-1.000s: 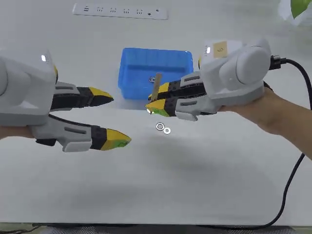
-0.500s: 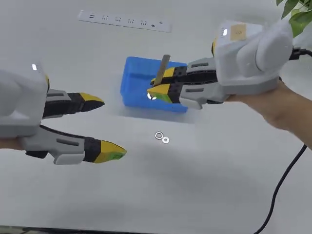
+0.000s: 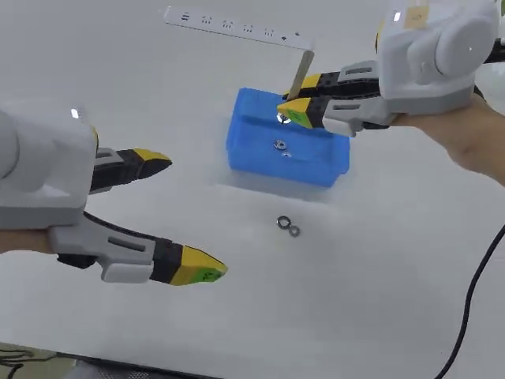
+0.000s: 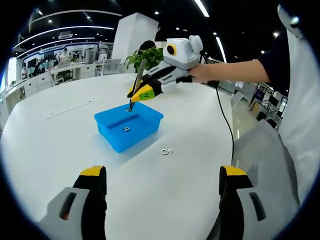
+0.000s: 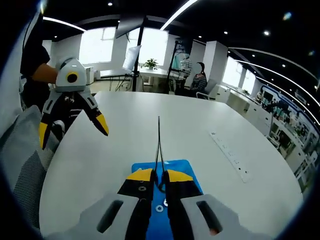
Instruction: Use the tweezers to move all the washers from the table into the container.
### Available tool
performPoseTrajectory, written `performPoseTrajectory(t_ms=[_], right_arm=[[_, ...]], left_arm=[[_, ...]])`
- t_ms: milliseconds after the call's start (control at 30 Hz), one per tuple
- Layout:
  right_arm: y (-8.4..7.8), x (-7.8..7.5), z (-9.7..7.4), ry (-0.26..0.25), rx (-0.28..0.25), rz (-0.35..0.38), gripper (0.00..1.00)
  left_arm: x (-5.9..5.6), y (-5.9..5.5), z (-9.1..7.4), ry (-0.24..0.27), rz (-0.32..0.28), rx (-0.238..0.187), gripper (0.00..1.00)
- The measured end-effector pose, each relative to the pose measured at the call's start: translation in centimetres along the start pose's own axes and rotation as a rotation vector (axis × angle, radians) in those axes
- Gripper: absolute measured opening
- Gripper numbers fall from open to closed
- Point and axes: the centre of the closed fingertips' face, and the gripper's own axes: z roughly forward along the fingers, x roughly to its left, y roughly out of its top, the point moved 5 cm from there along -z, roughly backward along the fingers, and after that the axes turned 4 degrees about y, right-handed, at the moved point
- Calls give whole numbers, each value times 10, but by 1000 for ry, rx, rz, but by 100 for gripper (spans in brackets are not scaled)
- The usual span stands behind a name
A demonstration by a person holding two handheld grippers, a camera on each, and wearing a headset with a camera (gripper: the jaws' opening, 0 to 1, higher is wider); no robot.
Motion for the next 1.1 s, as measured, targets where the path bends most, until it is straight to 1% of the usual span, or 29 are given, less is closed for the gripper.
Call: performPoseTrajectory(t_ms=[67,133,167,200,267,333,400,467,567,700,800,900,1000,1100], right_arm=[[-8,-1,10,6,13,0,9],[-15,-1,17,12,27,11,9],[-18,0,20,17,31,15,9],[-25,1,26,25,41,24,9],[-30,2,30,26,54,27,9],[-35,3,33,34,55,38,9],[-39,2,36,35,72,31,9],[-41,0,37,31,68,44,9],[-43,-2,40,29,73,45,10],[-47,-3,40,40,87,46,10],[-47,-2,39,42,85,42,10],[-45,0,37,45,81,38,10],[-41,0,33,43,74,31,9],[-37,-1,30,38,63,31,9]], left_arm=[[2,-2,-3,16,-7,-4,99],[4,-4,-4,27,-28,1,99],[4,-5,-5,32,-30,3,99],[4,-6,-6,34,-31,4,99],[3,-10,-7,40,-43,14,97],[3,-11,-8,46,-50,4,94],[4,-12,-9,56,-56,1,96],[4,-14,-9,61,-69,8,96],[4,-14,-8,65,-66,17,96],[2,-13,-6,56,-79,10,95],[1,-17,-6,60,-73,26,94],[1,-19,-6,61,-79,30,94],[0,-17,-5,60,-74,28,94],[3,-11,-3,61,-64,19,93]])
